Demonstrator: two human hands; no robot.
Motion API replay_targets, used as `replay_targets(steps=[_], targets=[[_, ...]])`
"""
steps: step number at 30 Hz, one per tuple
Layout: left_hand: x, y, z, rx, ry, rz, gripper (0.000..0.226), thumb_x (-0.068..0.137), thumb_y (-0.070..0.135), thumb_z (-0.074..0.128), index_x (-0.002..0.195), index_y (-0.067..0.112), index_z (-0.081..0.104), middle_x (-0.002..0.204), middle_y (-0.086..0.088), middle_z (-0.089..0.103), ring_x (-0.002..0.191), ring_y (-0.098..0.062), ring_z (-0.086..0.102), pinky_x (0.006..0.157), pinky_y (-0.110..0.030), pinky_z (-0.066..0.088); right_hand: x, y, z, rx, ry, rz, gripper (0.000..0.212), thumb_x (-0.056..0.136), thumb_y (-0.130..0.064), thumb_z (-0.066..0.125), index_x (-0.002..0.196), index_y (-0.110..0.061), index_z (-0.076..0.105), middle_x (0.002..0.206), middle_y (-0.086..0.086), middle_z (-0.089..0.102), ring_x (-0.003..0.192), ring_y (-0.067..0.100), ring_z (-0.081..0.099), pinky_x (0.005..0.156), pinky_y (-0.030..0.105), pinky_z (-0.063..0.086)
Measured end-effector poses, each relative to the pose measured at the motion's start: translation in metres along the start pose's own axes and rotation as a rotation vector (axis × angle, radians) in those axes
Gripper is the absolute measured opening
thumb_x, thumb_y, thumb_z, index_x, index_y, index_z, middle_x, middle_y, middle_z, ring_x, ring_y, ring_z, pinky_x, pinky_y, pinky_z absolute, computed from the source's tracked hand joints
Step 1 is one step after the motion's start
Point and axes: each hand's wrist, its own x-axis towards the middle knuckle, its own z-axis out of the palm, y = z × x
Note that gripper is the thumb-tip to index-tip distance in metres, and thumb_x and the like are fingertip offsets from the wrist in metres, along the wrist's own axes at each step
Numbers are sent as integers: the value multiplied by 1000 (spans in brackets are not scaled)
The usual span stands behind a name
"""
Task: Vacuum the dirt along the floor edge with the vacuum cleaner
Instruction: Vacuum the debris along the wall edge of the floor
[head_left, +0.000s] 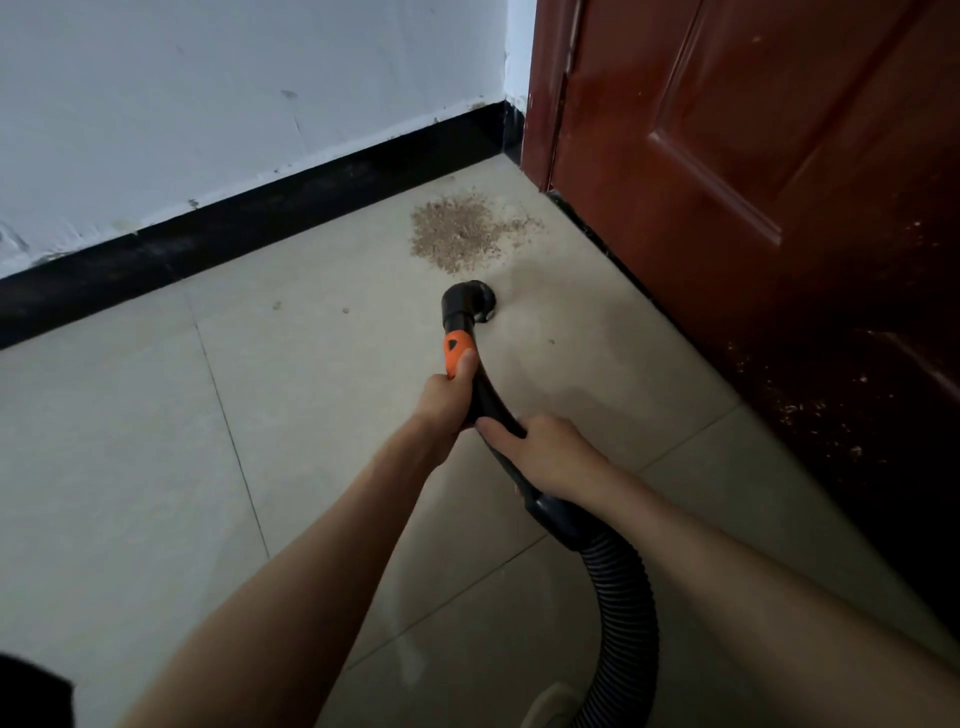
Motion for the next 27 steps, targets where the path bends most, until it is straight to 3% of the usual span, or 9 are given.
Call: replay_targets(steps=[2, 5, 7, 10, 13, 18, 22, 24, 27], targets=[[2, 6, -4, -74, 6, -25, 61, 99, 45, 41, 128, -8, 42, 103, -13, 54, 90, -24, 56, 76, -31, 46, 8, -10, 4, -54, -20, -5, 52, 93, -63, 42, 69, -18, 52, 68, 3, 59, 66, 24, 61, 63, 34, 46], [4, 22, 0, -155, -5, -48, 63, 99, 50, 36, 132, -4, 37, 86, -11, 53, 73, -19, 54, 65, -28, 46, 19, -17, 2, -29, -49, -3, 48, 93, -62, 44, 71, -20, 49, 72, 1, 57, 68, 21, 57, 57, 31, 40], [10, 27, 1, -174, 19, -53, 63, 99, 53, 35, 133, 0, 36, 84, -9, 51, 72, -17, 52, 70, -30, 44, 20, -13, -1, -37, -71, -24, 43, 92, -60, 49, 74, -21, 51, 75, 0, 58, 72, 20, 59, 56, 30, 39], [21, 28, -6, -202, 83, -45, 55, 98, 54, 35, 121, 4, 40, 84, -8, 50, 72, -17, 51, 65, -28, 43, 21, 2, 1, -88, -77, -37, 40, 88, -62, 54, 82, -23, 52, 85, -1, 62, 85, 23, 61, 63, 31, 41], [33, 28, -18, -224, 149, -54, 52, 97, 55, 36, 111, 6, 40, 84, -8, 52, 72, -17, 52, 58, -27, 42, 23, 7, 9, -29, -25, -51, 40, 84, -64, 54, 76, -26, 45, 82, -3, 60, 81, 22, 60, 60, 31, 40], [42, 46, -34, -205, 176, -61, 69, 96, 57, 37, 134, 0, 37, 89, -10, 54, 75, -17, 55, 76, -34, 42, 35, -14, 13, -37, 99, -124, 36, 84, -61, 53, 80, -24, 53, 85, 2, 66, 83, 27, 60, 67, 33, 43], [31, 89, -43, -173, 197, -62, 53, 96, 58, 34, 116, 9, 41, 83, -10, 55, 72, -18, 55, 68, -32, 44, 39, -50, -10, -85, 78, -140, 38, 85, -60, 52, 77, -23, 50, 84, 1, 64, 84, 27, 59, 66, 33, 39], [27, 123, -51, -138, 209, -32, 54, 96, 58, 35, 112, 7, 40, 90, -12, 57, 80, -23, 59, 72, -34, 47, 42, -77, -27, -70, 90, -167, 38, 84, -60, 52, 73, -23, 48, 80, -1, 63, 80, 25, 60, 61, 33, 39], [24, 172, -62, -86, 196, 18, 64, 98, 53, 36, 132, 0, 38, 123, -17, 55, 111, -31, 57, 88, -37, 47, 53, -120, -50, -37, 121, -220, 39, 85, -58, 52, 68, -24, 44, 72, 0, 59, 71, 22, 58, 54, 33, 35]])
